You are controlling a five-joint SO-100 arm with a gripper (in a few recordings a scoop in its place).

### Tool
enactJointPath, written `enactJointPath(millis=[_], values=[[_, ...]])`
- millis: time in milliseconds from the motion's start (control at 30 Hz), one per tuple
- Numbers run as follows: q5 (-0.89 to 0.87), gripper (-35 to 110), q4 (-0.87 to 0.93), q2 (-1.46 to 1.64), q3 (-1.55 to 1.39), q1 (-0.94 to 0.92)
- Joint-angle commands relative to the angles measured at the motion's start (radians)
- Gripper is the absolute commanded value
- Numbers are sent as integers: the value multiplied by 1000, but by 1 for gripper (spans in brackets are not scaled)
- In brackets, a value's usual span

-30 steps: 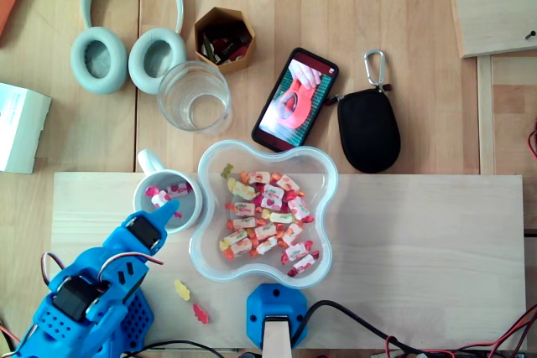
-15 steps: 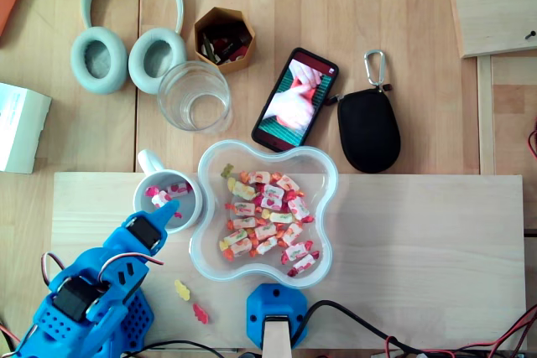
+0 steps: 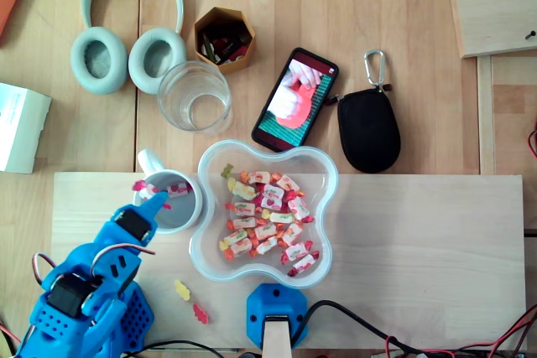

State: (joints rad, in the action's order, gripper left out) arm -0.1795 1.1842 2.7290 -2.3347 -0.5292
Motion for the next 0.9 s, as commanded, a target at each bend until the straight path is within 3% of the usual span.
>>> enactJointPath(millis=[0,867], values=[[-17,-2,8,14,6,9],[-15,-2,118,14,21,-2]])
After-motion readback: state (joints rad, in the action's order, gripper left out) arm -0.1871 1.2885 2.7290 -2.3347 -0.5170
